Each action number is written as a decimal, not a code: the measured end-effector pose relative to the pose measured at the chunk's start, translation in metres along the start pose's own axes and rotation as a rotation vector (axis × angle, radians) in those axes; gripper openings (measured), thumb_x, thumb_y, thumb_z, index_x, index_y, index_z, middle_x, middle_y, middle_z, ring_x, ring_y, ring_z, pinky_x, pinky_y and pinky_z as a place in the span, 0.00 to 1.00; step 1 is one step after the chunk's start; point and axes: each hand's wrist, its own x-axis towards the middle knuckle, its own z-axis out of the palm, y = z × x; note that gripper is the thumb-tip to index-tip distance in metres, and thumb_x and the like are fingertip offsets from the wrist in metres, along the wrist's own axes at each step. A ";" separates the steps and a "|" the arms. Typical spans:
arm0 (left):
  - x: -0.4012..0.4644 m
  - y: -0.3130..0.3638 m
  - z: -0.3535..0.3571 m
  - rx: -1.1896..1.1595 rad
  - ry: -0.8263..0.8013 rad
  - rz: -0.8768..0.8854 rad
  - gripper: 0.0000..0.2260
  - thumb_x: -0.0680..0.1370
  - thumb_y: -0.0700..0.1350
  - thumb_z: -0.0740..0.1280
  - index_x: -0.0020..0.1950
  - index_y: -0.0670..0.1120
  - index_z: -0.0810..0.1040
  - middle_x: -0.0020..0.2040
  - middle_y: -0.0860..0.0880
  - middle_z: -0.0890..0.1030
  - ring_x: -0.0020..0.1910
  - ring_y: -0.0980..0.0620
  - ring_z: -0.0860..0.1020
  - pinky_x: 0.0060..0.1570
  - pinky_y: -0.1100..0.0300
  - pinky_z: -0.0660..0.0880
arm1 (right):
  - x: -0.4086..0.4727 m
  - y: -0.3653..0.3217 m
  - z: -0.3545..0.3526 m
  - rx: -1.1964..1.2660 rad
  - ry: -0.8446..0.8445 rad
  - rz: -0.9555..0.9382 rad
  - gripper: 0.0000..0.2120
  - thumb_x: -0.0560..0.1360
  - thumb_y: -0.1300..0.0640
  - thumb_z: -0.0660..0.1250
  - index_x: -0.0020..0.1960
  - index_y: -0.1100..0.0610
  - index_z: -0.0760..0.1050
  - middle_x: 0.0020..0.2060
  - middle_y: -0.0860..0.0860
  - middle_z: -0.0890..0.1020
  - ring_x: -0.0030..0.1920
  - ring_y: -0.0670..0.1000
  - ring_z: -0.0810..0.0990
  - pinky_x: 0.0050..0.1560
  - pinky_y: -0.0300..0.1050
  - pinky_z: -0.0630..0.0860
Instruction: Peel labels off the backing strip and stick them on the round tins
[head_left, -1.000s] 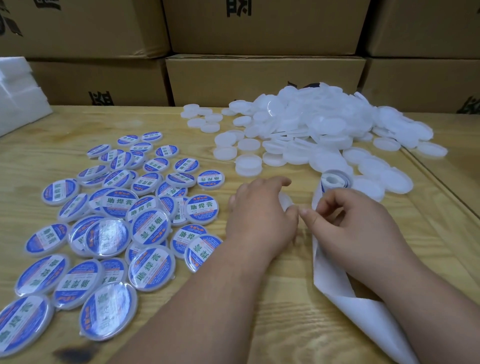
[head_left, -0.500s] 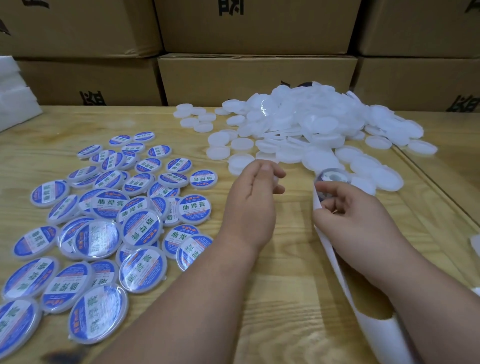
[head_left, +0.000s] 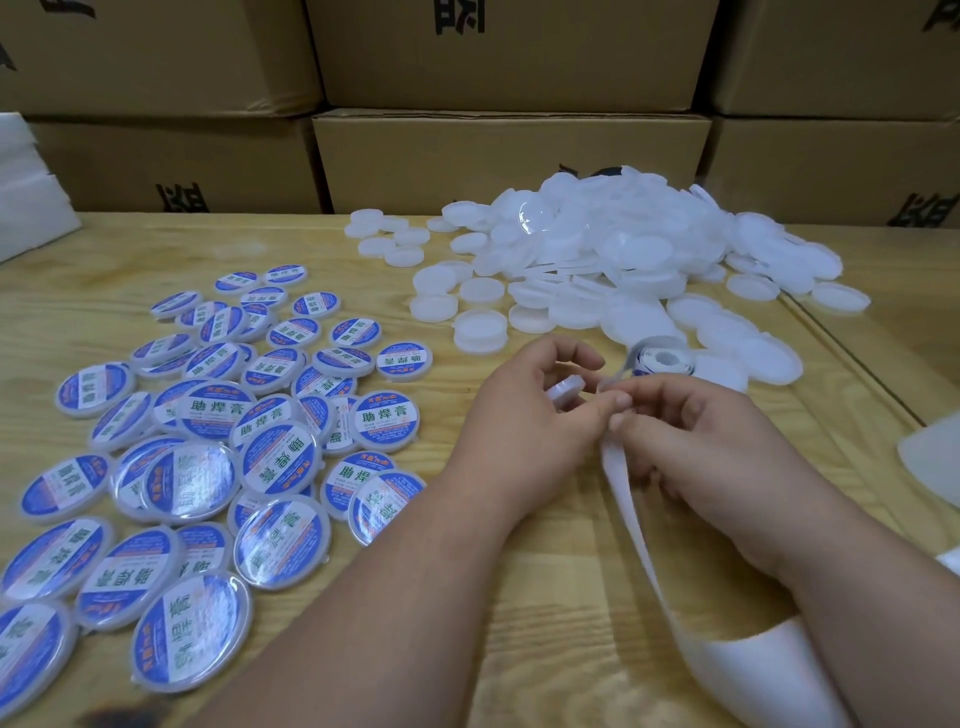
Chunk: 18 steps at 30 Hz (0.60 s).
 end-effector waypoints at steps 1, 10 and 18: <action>0.000 0.001 0.000 0.004 0.010 0.001 0.10 0.74 0.47 0.77 0.49 0.56 0.79 0.44 0.60 0.85 0.44 0.66 0.80 0.41 0.69 0.76 | 0.000 0.000 -0.001 -0.015 0.000 -0.001 0.08 0.75 0.57 0.73 0.53 0.50 0.83 0.30 0.42 0.79 0.29 0.42 0.77 0.27 0.31 0.70; 0.000 -0.001 -0.002 0.052 -0.035 -0.027 0.05 0.76 0.52 0.74 0.50 0.59 0.81 0.46 0.55 0.86 0.47 0.58 0.83 0.49 0.60 0.79 | 0.002 0.001 -0.001 -0.025 0.024 0.011 0.04 0.76 0.52 0.71 0.47 0.47 0.85 0.27 0.44 0.79 0.26 0.41 0.76 0.26 0.32 0.70; -0.001 -0.001 -0.001 0.098 -0.069 0.002 0.13 0.78 0.39 0.67 0.51 0.58 0.81 0.47 0.60 0.85 0.49 0.66 0.81 0.44 0.72 0.75 | 0.003 0.006 -0.004 -0.082 0.007 0.033 0.07 0.77 0.57 0.70 0.51 0.47 0.84 0.42 0.53 0.87 0.45 0.56 0.86 0.49 0.56 0.81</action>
